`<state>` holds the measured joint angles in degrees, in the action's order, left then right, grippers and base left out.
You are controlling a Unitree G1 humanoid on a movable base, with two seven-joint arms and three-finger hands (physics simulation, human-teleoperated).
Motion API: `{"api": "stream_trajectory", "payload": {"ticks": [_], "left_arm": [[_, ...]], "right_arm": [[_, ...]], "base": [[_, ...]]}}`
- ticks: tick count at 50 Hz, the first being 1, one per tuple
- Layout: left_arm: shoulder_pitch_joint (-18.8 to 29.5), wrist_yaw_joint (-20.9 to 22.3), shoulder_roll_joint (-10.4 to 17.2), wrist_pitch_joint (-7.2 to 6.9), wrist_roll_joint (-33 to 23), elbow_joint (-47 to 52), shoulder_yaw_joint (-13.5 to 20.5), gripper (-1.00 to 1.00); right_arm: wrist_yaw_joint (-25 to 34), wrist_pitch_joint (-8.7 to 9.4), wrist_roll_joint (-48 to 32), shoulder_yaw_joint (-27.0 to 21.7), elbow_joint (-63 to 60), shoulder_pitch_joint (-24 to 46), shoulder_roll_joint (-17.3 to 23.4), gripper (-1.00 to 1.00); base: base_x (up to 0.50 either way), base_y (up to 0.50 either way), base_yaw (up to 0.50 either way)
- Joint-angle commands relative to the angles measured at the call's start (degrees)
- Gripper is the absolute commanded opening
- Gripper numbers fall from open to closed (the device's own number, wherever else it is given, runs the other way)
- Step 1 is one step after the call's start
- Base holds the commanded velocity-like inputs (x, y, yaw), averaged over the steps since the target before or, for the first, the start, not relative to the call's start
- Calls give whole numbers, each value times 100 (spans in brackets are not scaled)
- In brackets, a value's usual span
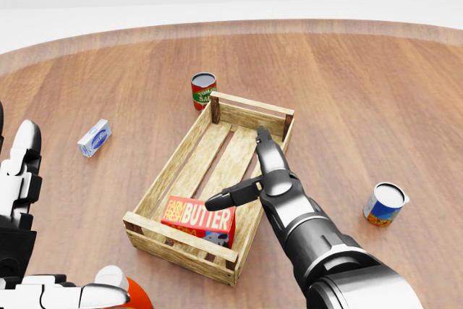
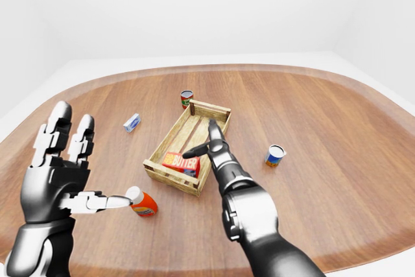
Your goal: Pick up the butter and put it in the tray.
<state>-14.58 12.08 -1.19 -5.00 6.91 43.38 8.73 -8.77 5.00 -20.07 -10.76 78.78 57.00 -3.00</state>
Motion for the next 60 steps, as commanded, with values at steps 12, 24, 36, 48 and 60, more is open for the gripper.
{"api": "stream_trajectory", "payload": {"ticks": [12, 24, 36, 48, 60], "left_arm": [[-25, -2, -13, 0, -28, 6, -29, 100], [-70, 0, -11, 0, -64, 9, -75, 100], [-70, -18, 4, 0, -88, 10, -115, 100], [-83, -7, -6, 0, -97, -28, -113, 100], [-124, 3, -6, 0, -126, -15, -164, 100]], "right_arm": [[720, 0, 7, 416, -155, 231, 98, 100], [1085, 0, 392, 754, -621, -127, 409, 100], [1239, 0, 472, 1132, -3172, -1665, 462, 100], [1622, 0, -476, 1663, -7644, -3972, 236, 100], [1714, 0, -715, 1929, -9936, -5785, 265, 100]], "base": [[0, 0, 0], [0, 0, 0], [0, 0, 0], [0, 0, 0], [0, 0, 0]]}}
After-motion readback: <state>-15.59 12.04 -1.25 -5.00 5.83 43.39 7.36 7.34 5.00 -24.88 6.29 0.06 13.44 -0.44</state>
